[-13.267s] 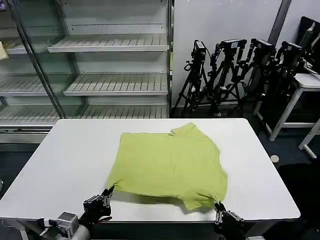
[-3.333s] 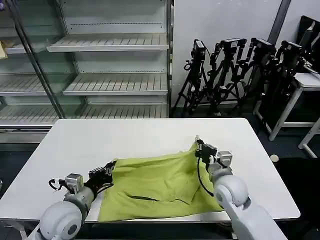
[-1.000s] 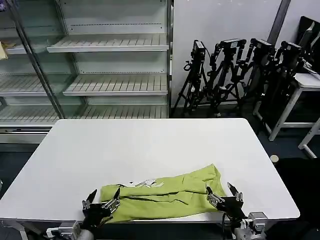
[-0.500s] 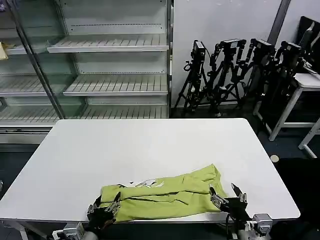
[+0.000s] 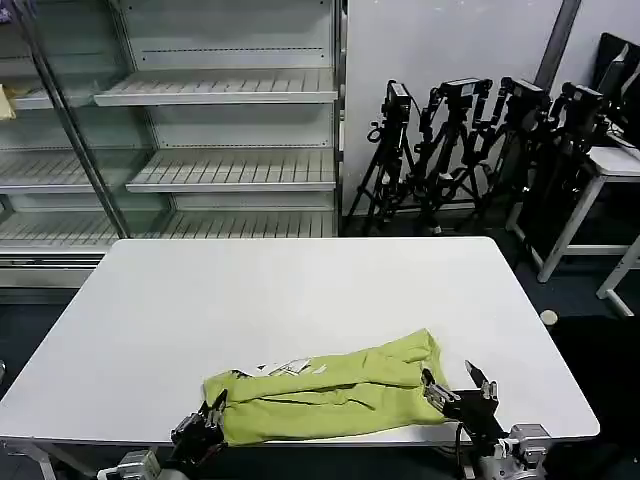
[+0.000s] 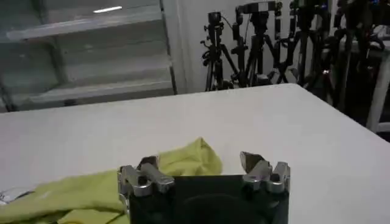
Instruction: Fold and organize the clothes.
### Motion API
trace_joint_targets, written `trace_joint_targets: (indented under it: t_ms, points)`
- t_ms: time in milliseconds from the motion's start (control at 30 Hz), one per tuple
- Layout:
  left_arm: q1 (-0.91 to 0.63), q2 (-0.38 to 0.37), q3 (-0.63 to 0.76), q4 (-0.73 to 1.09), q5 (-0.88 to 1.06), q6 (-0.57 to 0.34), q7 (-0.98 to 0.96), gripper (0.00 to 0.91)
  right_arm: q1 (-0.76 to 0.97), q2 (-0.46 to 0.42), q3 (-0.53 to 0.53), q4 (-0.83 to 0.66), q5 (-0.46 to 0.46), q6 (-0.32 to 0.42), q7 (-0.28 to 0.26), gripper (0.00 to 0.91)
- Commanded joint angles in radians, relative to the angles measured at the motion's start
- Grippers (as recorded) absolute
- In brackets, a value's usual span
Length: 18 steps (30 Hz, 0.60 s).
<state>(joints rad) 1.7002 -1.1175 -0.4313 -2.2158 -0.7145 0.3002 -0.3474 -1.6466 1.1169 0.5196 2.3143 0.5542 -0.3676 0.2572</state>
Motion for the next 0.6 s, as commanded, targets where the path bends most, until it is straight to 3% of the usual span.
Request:
trace_joint_targets:
  t_ms: [33, 367, 600]
  points:
    - [-0.021, 0.075, -0.192, 0.016, -0.120, 0.011, 0.004, 0.071, -0.004, -0.006, 0.028, 0.008, 0.016, -0.001, -0.004, 0.907]
    - [-0.102, 0.197, -0.504, 0.129, -0.335, 0.070, 0.014, 0.071, 0.003, -0.016, 0.039, 0.009, 0.033, 0.001, -0.003, 0.907]
    - [-0.136, 0.235, -0.569, 0.156, -0.495, 0.100, 0.014, 0.060, 0.012, -0.017, 0.029, 0.004, 0.033, 0.000, -0.002, 0.907]
